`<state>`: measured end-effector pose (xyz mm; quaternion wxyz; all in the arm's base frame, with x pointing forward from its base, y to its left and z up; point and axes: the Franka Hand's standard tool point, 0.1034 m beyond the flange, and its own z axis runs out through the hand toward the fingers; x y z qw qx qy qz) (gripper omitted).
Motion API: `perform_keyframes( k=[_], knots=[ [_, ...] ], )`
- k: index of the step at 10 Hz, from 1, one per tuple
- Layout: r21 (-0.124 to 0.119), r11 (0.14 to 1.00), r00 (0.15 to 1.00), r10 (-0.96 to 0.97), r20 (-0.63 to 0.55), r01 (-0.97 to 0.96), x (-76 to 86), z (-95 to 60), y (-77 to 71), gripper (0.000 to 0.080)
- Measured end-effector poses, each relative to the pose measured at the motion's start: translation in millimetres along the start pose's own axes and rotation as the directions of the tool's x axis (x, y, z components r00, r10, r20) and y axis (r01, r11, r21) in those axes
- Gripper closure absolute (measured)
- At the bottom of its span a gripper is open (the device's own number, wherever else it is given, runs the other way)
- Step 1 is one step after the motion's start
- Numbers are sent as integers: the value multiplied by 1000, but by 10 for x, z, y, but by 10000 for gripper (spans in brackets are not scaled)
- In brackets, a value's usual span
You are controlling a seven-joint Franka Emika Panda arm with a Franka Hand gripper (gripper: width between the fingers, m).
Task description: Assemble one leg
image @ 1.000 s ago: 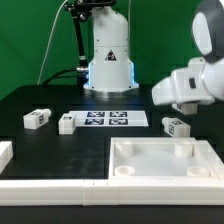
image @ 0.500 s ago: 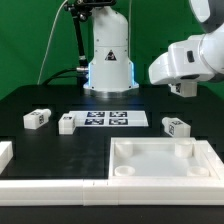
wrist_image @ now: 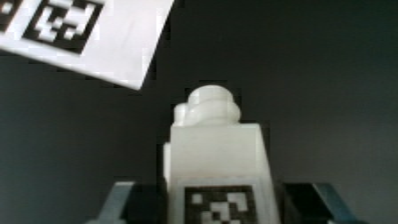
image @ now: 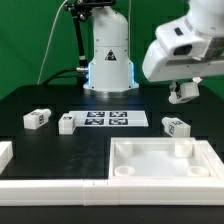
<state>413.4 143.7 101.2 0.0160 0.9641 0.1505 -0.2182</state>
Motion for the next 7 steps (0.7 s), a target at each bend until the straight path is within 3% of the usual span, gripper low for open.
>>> perform_keyframes(
  k=[2, 5, 6, 7],
  knots=[
    [-14, 1000, 985, -13, -170, 11, -36, -80, 15, 511],
    [-19, 1000, 907, -14, -421, 7, 41, -76, 34, 511],
    [-14, 1000, 846, -16, -533, 10, 161, -187, 109, 511],
    [-23, 1000, 823, -25, -568, 15, 239, -278, 227, 511]
  ],
)
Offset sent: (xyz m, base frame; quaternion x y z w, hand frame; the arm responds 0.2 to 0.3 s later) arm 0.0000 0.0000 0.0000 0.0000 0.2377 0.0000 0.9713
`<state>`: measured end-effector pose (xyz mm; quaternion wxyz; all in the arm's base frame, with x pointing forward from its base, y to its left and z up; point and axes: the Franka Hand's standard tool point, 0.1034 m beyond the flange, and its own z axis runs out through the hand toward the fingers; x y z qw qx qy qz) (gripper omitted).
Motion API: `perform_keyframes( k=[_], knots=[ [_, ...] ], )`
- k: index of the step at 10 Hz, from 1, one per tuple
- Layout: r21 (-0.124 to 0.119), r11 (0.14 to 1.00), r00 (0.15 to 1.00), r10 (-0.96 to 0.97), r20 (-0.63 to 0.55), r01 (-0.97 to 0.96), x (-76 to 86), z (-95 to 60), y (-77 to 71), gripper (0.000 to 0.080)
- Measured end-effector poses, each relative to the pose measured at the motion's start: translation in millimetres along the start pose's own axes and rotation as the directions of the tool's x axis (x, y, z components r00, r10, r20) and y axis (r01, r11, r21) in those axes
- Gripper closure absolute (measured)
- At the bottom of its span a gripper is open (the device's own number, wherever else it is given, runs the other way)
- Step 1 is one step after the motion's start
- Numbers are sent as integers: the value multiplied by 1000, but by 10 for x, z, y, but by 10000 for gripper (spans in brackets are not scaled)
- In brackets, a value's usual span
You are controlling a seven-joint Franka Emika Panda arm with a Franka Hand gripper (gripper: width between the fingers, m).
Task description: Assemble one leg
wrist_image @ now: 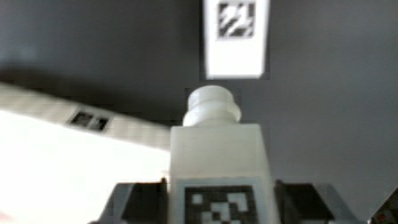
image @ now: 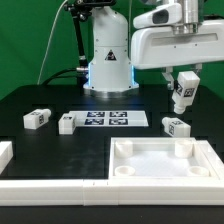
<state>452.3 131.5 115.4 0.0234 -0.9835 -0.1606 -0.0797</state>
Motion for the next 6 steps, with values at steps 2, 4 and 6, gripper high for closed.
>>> perform_keyframes(
  k=[2, 4, 6],
  knots=[
    [4, 1000, 999, -10, -35, 10, 343, -69, 225, 511],
    [5, 1000, 999, -10, -43, 10, 437, -67, 245, 511],
    [5, 1000, 999, -10, -40, 11, 420, -58, 244, 511]
  ],
)
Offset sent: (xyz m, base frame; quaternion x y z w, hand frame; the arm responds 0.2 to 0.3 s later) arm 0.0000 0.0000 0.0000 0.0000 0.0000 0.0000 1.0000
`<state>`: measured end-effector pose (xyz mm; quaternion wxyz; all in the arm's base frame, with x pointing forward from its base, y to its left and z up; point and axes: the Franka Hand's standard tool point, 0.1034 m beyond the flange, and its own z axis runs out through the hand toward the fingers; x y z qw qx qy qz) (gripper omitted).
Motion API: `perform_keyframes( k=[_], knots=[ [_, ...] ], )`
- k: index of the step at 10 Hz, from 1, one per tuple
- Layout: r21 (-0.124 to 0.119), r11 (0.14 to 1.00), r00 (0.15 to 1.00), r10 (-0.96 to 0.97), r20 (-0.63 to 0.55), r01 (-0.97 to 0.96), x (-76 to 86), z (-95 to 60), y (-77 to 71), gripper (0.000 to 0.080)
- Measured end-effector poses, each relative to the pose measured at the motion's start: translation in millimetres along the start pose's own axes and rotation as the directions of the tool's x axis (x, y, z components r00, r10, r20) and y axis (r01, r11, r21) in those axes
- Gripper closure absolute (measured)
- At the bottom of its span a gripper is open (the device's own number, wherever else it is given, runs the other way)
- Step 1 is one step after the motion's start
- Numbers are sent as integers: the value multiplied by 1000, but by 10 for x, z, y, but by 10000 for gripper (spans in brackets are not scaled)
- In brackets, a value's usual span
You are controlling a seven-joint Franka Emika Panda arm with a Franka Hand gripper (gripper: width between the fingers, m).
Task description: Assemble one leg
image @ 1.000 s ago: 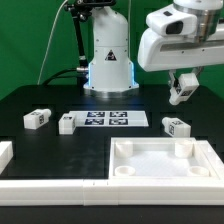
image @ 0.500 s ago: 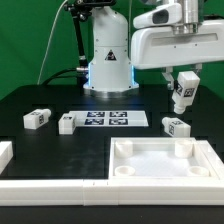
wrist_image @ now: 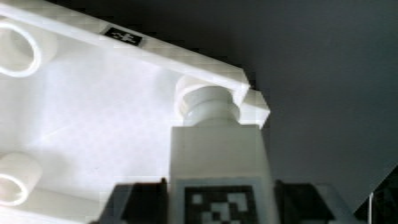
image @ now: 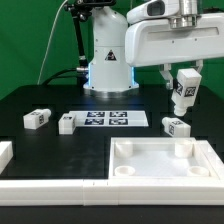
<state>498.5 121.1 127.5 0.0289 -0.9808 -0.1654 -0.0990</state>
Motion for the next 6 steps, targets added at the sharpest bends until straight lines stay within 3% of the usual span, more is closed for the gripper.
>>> perform_keyframes(
  k=[2, 3, 4, 6],
  knots=[
    [0, 998, 998, 55, 10, -56, -134, 47, -50, 511],
    [5, 998, 998, 63, 24, -63, -63, 90, -39, 511],
    [11, 997, 997, 73, 3, -73, 175, 123, -15, 511],
    [16, 997, 997, 71, -18, -71, 475, 262, 107, 511]
  ],
)
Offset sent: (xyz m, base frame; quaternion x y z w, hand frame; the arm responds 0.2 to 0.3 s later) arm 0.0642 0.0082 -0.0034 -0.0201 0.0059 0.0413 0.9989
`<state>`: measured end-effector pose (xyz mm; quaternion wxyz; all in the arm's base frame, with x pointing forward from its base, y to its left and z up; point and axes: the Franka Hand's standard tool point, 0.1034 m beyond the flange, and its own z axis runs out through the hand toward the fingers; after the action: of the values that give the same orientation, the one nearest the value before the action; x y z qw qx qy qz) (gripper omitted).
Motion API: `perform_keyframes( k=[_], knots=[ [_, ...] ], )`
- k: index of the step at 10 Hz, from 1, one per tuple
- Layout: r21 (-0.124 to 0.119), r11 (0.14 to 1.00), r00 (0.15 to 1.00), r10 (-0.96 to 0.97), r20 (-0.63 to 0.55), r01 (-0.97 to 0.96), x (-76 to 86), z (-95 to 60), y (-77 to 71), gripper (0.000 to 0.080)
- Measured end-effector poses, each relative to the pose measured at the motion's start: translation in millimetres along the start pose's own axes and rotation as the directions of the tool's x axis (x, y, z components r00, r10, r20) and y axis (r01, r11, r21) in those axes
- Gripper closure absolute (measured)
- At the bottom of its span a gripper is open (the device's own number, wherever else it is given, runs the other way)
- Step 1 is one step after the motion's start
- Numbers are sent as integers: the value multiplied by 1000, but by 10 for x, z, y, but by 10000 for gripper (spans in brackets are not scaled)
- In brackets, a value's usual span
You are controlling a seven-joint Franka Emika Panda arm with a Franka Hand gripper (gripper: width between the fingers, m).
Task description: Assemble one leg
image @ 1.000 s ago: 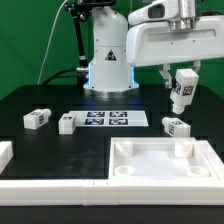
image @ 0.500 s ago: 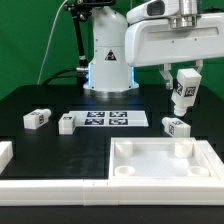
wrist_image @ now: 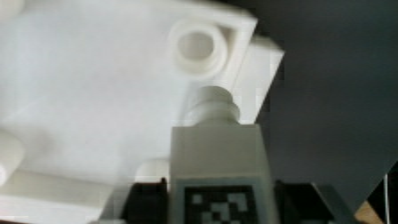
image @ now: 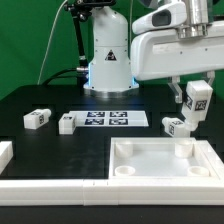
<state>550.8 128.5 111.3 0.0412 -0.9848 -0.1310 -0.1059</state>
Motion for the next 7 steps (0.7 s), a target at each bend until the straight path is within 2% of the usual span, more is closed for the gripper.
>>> perform_keyframes(
  k=[2, 3, 6, 7],
  knots=[
    [-1, 999, 998, -54, -30, 54, 226, 120, 119, 511],
    [-3, 997, 997, -72, -40, 72, 253, 169, 155, 511],
    [-10, 997, 994, -75, -77, 75, 268, 164, 148, 511],
    [-21, 997, 989, -79, -122, 77, 288, 156, 168, 511]
  ],
)
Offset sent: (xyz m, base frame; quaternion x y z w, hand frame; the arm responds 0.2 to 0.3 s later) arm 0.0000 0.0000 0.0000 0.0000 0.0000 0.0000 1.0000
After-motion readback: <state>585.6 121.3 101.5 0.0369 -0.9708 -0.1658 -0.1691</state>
